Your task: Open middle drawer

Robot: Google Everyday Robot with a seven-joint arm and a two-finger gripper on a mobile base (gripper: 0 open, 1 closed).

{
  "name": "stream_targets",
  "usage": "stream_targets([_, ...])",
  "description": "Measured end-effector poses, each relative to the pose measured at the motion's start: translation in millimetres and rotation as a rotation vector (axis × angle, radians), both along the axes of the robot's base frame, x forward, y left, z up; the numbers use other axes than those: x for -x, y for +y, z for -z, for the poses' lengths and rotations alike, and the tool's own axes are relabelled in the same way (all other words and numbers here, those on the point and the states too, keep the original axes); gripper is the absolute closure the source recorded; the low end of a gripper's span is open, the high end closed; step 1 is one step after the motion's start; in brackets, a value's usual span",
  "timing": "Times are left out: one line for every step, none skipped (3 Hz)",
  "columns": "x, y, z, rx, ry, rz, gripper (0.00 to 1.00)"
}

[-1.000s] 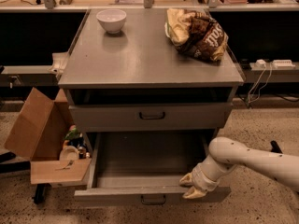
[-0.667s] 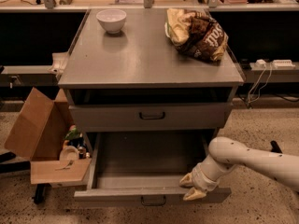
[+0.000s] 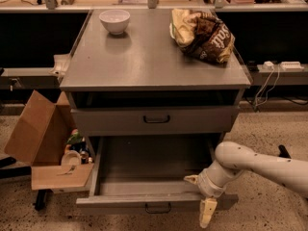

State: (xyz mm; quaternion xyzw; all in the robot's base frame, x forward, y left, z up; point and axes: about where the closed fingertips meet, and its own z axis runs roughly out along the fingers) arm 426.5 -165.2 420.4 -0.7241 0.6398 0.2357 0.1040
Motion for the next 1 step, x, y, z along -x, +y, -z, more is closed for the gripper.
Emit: stream_targets([0.0, 0.0, 0.0, 0.0, 0.0, 0.0, 0.0])
